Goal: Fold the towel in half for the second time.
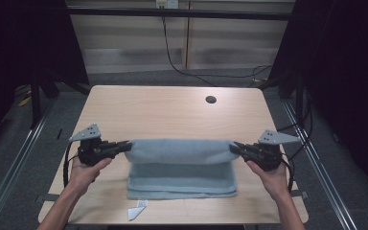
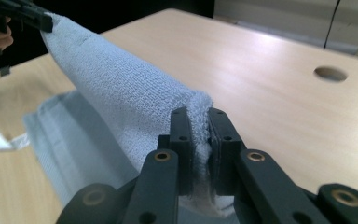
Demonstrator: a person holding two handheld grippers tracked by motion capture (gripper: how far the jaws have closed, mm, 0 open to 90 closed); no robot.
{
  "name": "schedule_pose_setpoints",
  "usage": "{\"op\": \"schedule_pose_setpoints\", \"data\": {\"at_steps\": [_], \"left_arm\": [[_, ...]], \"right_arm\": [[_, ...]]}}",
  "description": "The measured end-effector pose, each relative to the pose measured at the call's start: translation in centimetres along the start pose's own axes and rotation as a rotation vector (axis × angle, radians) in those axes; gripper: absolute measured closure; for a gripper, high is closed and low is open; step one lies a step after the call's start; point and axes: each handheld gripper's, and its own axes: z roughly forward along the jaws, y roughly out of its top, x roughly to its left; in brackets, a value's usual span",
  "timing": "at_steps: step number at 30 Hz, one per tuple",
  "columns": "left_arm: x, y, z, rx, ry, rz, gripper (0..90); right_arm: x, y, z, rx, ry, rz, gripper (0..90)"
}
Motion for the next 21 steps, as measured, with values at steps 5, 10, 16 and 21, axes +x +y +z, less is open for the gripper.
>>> {"op": "schedule_pose_setpoints", "data": {"at_steps": [5, 10, 16, 21], "left_arm": [[-1.2, -2.6, 0.0, 0.071, -0.014, -0.003, 85.1], [-2.2, -4.8, -0.5, 0.129, -0.032, -0.013, 83.2], [-3.5, -6.2, -2.1, 0.096, -0.072, -0.028, 71.7], [-0.9, -5.2, -2.3, 0.055, 0.039, -0.062, 57.8]], "right_arm": [[1.1, -2.3, -0.1, 0.064, 0.012, 0.002, 81.1], [2.1, -4.5, -0.3, 0.113, 0.029, 0.02, 77.4], [3.1, -6.0, -1.7, 0.094, 0.043, 0.062, 66.2], [2.6, -5.6, -2.4, 0.031, -0.017, 0.081, 49.8]]}}
